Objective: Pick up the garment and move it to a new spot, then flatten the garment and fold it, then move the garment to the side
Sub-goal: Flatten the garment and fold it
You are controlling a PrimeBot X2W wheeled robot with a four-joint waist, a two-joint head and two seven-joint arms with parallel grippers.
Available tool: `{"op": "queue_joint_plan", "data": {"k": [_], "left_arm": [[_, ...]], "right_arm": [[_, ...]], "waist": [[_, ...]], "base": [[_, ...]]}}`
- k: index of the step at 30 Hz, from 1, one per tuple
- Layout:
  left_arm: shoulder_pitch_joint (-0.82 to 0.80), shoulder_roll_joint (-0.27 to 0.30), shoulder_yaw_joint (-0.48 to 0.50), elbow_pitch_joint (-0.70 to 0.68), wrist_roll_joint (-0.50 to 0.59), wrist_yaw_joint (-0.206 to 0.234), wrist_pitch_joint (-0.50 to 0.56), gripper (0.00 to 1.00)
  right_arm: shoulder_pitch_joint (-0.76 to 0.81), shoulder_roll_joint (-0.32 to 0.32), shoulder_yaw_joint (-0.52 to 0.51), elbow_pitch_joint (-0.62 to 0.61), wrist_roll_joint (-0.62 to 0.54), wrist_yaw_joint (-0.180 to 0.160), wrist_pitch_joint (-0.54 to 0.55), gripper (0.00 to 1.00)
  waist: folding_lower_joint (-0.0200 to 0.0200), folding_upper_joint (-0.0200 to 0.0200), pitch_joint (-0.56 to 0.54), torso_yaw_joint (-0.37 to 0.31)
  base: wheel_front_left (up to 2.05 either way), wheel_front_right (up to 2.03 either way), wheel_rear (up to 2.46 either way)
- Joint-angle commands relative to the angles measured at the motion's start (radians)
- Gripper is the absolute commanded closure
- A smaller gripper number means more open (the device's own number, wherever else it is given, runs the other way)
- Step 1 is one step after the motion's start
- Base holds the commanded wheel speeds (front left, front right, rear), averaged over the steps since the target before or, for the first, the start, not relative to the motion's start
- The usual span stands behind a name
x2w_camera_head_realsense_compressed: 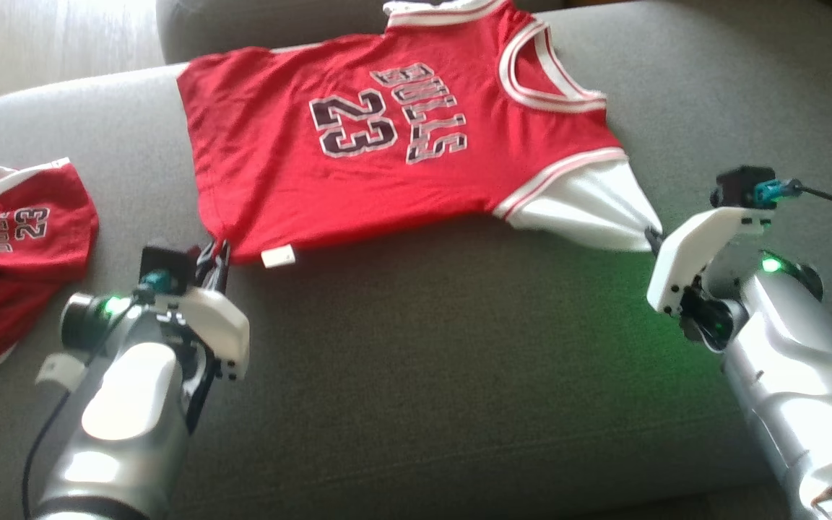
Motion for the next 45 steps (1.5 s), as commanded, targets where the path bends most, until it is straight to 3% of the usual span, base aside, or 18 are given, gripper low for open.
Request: {"op": "queue_joint_plan", "data": {"k": [1,9,18,29,45], "left_arm": [[-0.015,0.044,0.029,-0.030,0.005,0.010,-0.012,1.00],[0.054,0.043,0.035,-0.071,0.005,0.017,-0.012,1.00],[0.107,0.046,0.072,-0.126,-0.014,0.031,-0.012,1.00],[0.213,0.051,0.055,-0.155,0.009,0.009,-0.012,1.00],[0.373,0.062,0.018,-0.248,0.022,-0.001,-0.012,1.00]], "right_arm": [[0.005,-0.011,0.018,-0.038,0.021,0.000,0.026,1.00],[0.080,-0.054,-0.002,-0.165,0.176,0.000,0.245,1.00],[0.142,-0.072,-0.110,-0.349,0.287,0.000,0.354,1.00],[0.344,-0.075,-0.209,-0.524,0.228,0.000,0.475,1.00],[0.643,-0.029,-0.343,-0.947,0.148,0.000,0.790,1.00]], "waist": [[0.0001,-0.0001,-0.012,-0.001],[0.0001,-0.0001,-0.053,0.001],[0.0001,-0.0001,-0.086,0.009],[0.0001,-0.0001,-0.121,0.017],[0.0001,-0.0001,-0.131,0.035]], "base": [[0.00,0.00,0.00],[0.00,0.00,0.00],[0.00,0.00,0.00],[0.00,0.00,0.00],[0.00,0.00,0.00]]}}
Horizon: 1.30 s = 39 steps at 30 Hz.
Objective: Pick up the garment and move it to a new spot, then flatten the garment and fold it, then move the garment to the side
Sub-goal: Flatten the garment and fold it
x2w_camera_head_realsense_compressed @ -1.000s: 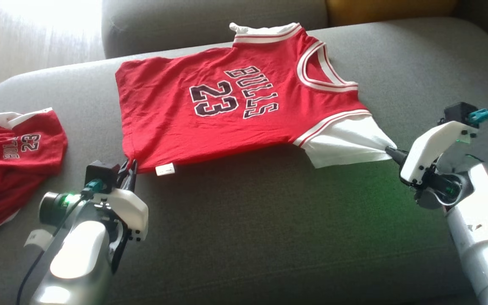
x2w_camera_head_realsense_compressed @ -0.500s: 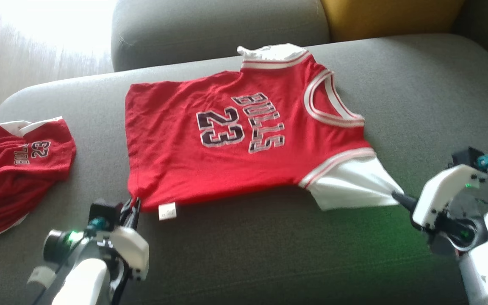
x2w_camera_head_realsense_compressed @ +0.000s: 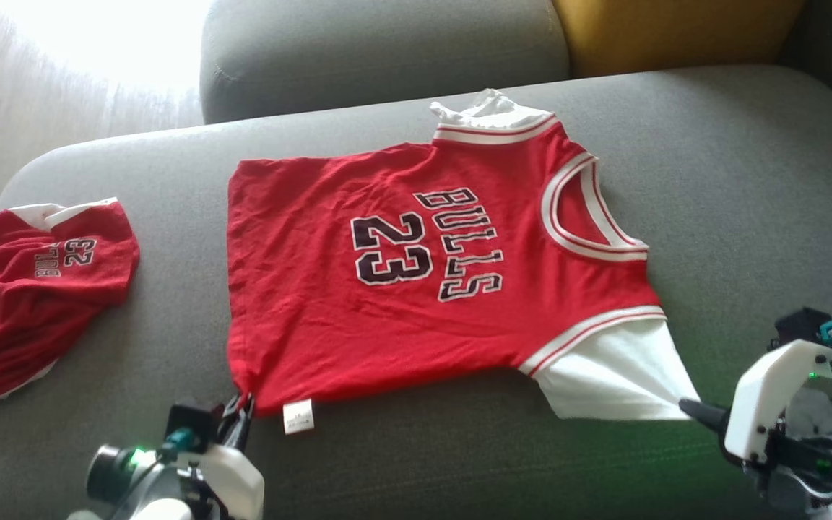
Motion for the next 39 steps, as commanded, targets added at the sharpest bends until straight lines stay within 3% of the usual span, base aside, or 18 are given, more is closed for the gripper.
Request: {"op": "queue_joint_plan", "data": {"k": [1,15,26,39], "left_arm": [[-0.019,0.035,0.028,-0.031,0.004,-0.005,-0.012,1.00],[0.107,0.056,0.023,-0.147,-0.042,0.001,0.035,1.00],[0.241,0.073,0.041,-0.324,-0.082,0.058,0.096,1.00],[0.332,0.106,0.026,-0.463,-0.100,0.071,0.149,1.00]], "right_arm": [[-0.008,-0.006,0.001,-0.068,-0.008,0.000,0.027,1.00],[0.131,0.024,-0.071,-0.270,-0.018,0.000,0.204,1.00],[0.196,0.025,-0.075,-0.317,0.001,0.000,0.233,1.00],[0.256,0.021,-0.086,-0.354,0.027,0.000,0.304,1.00]], "waist": [[0.0001,-0.0001,-0.001,0.004],[0.0001,-0.0001,-0.007,0.032],[0.0001,-0.0001,-0.016,0.045],[0.0001,-0.0001,-0.017,0.051]], "base": [[0.00,0.00,0.00],[0.00,0.00,0.00],[0.00,0.00,0.00],[0.00,0.00,0.00]]}}
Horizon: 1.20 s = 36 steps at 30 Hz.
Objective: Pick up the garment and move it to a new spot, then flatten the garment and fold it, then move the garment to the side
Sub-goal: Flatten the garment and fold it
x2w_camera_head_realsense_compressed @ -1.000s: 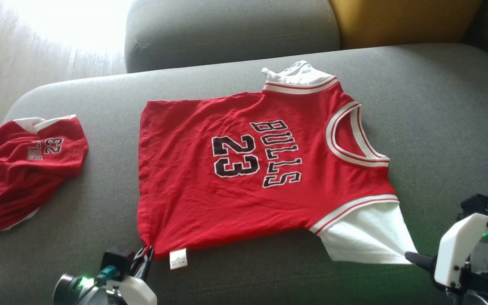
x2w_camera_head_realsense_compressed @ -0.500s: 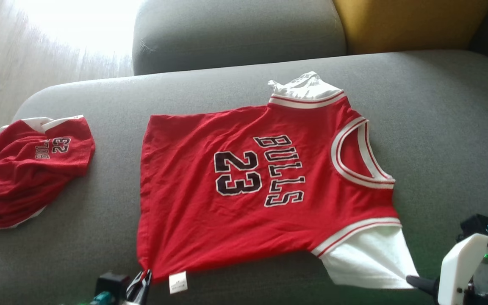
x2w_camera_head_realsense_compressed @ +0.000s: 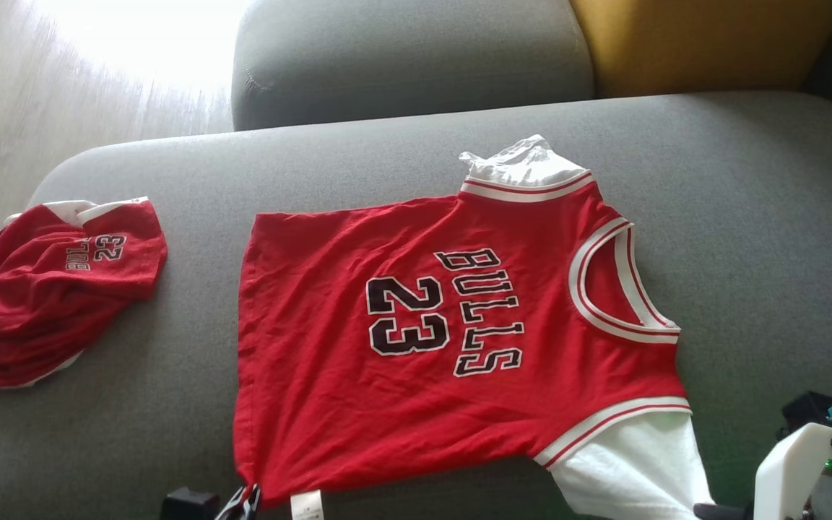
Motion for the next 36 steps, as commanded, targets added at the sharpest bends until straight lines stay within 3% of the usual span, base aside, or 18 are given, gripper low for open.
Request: {"op": "queue_joint_plan", "data": {"k": [1,6,20,36], "left_arm": [[-0.032,0.025,0.030,-0.034,-0.004,0.005,0.000,1.00],[-0.029,0.028,0.028,-0.047,-0.015,0.000,0.006,1.00],[-0.082,0.010,0.112,-0.121,-0.237,-0.075,0.129,1.00],[-0.239,0.005,0.167,-0.175,-0.332,-0.054,0.248,1.00]], "right_arm": [[-0.023,-0.023,0.003,-0.055,0.009,0.000,0.008,1.00],[-0.036,-0.020,-0.006,-0.067,0.009,0.000,-0.002,1.00],[-0.182,-0.008,0.007,-0.053,0.004,0.000,-0.058,1.00],[-0.429,-0.009,0.026,0.100,-0.034,0.000,-0.204,1.00]], "waist": [[0.0000,0.0000,0.001,-0.002],[0.0000,0.0000,0.004,-0.005],[0.0000,0.0000,0.043,-0.002],[0.0000,0.0000,0.138,0.010]], "base": [[0.00,0.00,0.00],[0.00,0.00,0.00],[0.00,0.00,0.00],[0.00,0.00,0.00]]}}
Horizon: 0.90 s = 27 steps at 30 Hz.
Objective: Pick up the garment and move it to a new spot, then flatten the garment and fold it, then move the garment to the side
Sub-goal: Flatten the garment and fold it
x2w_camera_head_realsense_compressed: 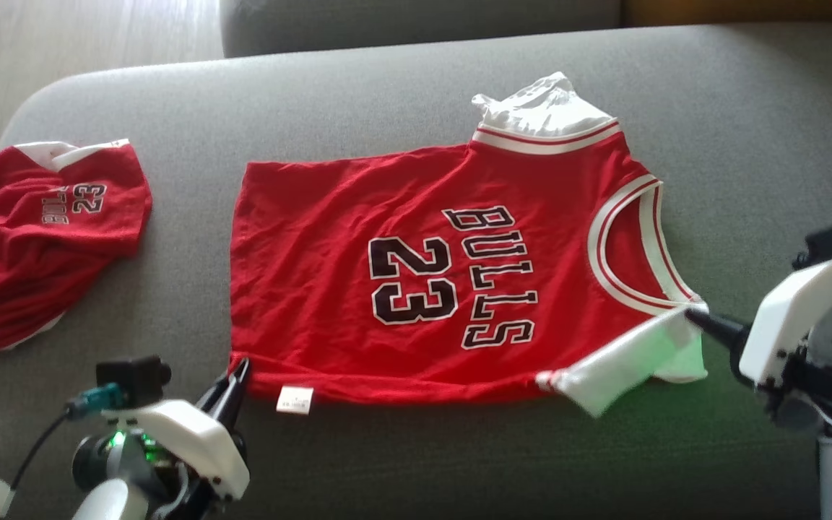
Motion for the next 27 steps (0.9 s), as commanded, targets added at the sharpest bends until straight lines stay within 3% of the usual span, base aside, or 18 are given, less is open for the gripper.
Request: {"op": "queue_joint_plan", "data": {"k": [1,27], "left_arm": [[-0.070,0.008,0.049,-0.021,-0.004,0.004,0.002,1.00],[-0.289,-0.015,0.011,0.153,0.026,-0.018,-0.036,1.00]], "right_arm": [[-0.071,-0.020,0.021,-0.018,-0.004,0.000,-0.023,1.00],[-0.285,-0.065,0.085,0.188,0.009,0.000,-0.277,1.00]], "waist": [[0.0000,0.0000,0.013,0.001],[0.0000,0.0000,0.143,0.018]], "base": [[0.00,0.00,0.00],[0.00,0.00,0.00]]}}
